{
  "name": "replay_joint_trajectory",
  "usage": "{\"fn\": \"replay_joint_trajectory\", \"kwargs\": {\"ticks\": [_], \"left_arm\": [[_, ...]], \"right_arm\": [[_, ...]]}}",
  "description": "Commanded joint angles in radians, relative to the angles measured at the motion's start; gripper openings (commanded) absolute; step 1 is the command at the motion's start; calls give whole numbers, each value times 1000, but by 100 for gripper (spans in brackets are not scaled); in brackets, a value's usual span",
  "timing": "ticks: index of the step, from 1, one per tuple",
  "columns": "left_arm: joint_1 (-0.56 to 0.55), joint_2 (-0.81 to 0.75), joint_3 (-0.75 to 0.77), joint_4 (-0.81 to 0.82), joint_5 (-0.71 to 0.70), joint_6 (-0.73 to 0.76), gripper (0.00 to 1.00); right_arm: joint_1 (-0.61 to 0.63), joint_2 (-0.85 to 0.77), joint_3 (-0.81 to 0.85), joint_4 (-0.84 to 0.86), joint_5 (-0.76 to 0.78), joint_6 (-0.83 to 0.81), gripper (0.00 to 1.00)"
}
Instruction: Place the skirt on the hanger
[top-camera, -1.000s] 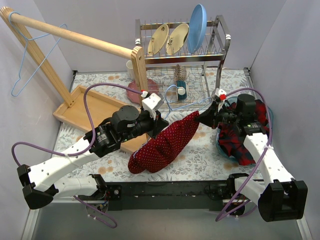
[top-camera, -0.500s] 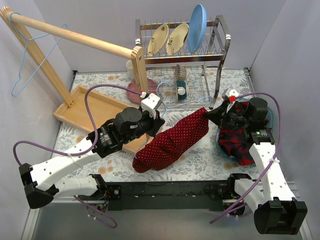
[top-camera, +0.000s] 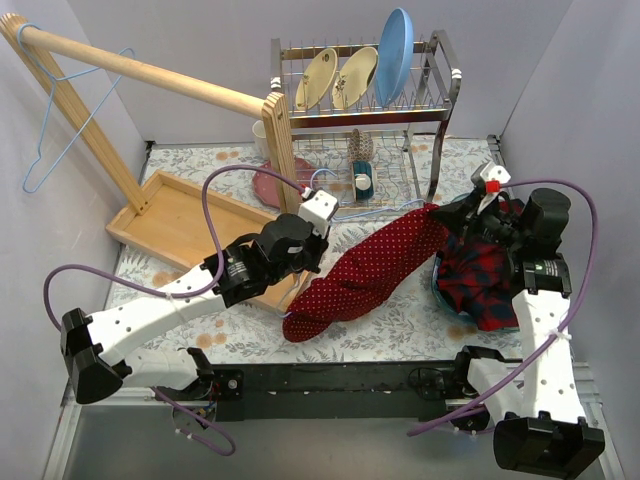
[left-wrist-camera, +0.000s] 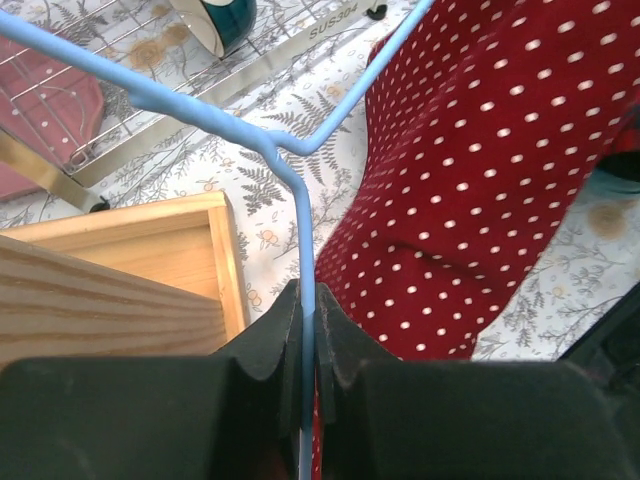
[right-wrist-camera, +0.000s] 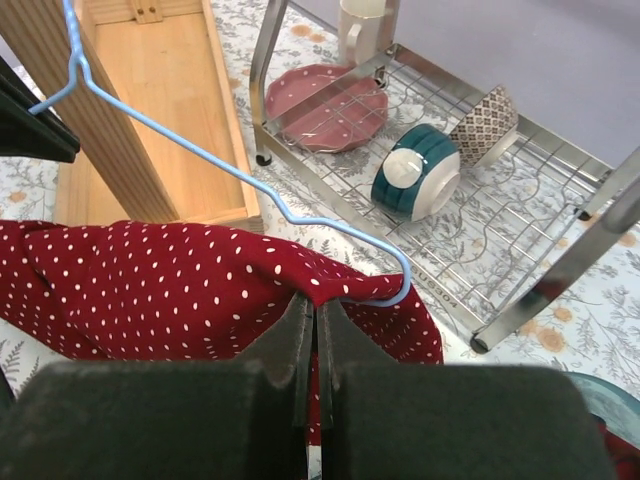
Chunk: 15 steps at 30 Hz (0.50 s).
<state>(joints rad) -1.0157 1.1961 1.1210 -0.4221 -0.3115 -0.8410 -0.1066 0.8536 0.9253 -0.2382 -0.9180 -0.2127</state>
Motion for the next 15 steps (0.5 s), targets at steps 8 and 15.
{"fn": "replay_joint_trajectory", "kwargs": {"ticks": [8, 15], "left_arm": [[16, -33, 62, 31, -120, 25, 0], [17, -52, 83, 95, -72, 69, 0]], "right_arm": [[-64, -73, 44, -216, 74, -142, 1], [-67, -77, -26, -303, 134, -249, 1]]}}
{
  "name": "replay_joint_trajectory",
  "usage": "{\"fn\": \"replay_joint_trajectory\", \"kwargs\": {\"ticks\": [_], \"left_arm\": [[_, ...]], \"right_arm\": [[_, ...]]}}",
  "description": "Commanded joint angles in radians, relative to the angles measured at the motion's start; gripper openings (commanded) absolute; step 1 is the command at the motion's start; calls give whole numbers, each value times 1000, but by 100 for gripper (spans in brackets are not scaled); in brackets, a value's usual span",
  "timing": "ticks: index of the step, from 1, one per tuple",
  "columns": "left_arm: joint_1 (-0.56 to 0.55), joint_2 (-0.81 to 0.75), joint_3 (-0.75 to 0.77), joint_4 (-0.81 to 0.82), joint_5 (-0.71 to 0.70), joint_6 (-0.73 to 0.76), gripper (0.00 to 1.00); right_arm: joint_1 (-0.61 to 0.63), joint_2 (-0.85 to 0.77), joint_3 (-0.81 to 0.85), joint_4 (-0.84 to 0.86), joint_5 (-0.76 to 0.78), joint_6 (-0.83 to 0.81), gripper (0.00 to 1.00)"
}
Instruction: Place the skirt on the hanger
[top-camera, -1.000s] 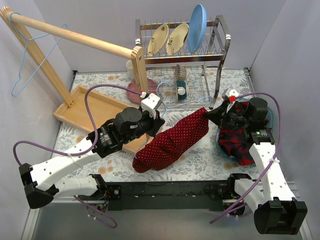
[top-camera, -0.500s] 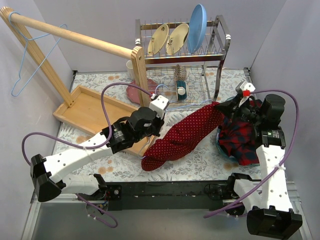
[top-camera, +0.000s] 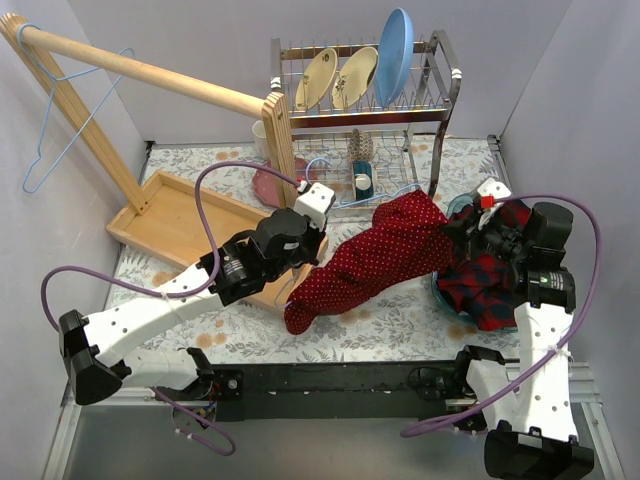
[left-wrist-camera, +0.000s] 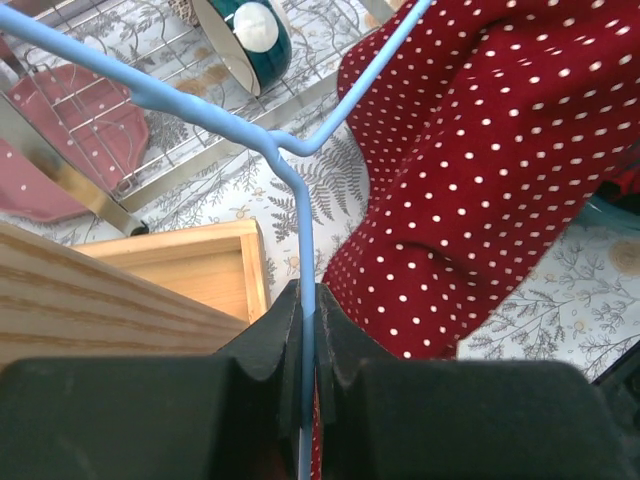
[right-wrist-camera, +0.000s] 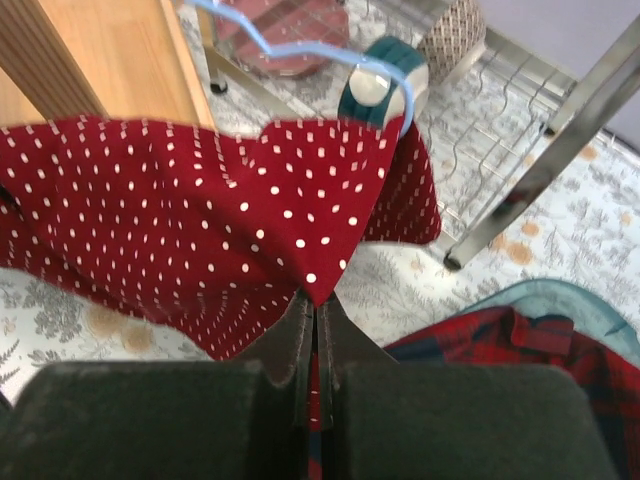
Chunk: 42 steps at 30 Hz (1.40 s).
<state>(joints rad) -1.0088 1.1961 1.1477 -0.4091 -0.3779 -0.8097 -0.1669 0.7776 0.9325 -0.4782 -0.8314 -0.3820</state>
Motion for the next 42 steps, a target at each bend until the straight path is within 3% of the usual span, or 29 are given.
{"fn": "replay_joint_trajectory", "kwargs": {"ticks": [1, 3, 4, 6, 7, 10, 16, 22, 26, 30, 38, 42], "left_arm": [[10, -62, 55, 93, 31, 43, 0], [10, -73, 55, 116, 62, 66, 0], [10, -75, 56, 118, 74, 70, 0], [10, -78, 66, 109, 117, 86, 0], [10, -79, 69, 101, 126, 90, 0], [10, -84, 76, 86, 168, 101, 0], [10, -93, 81, 58, 270, 103, 0], [10, -133, 69, 59, 362, 67, 0], [10, -164, 55, 58, 433, 61, 0], [10, -181, 41, 46, 476, 50, 0], [10, -191, 12, -2, 572, 21, 0], [10, -236, -23, -19, 602, 9, 0]], "right_arm": [[-8, 5, -40, -69, 52, -92, 4], [-6, 29, -44, -88, 60, -109, 17], [-8, 38, -40, -115, 63, -126, 33], [-8, 51, -20, -138, 66, -143, 45], [-8, 48, -12, -142, 64, -155, 57], [-9, 26, 26, -161, 54, -187, 76], [-8, 29, 86, -215, -81, -276, 77], [-6, 98, 98, -204, -239, -296, 65], [0, 150, 146, -266, -351, -392, 69], [50, 173, 187, -277, -356, -414, 76], [308, 155, 180, -163, -224, -266, 77], [375, 146, 175, -165, -178, -261, 77]]}}
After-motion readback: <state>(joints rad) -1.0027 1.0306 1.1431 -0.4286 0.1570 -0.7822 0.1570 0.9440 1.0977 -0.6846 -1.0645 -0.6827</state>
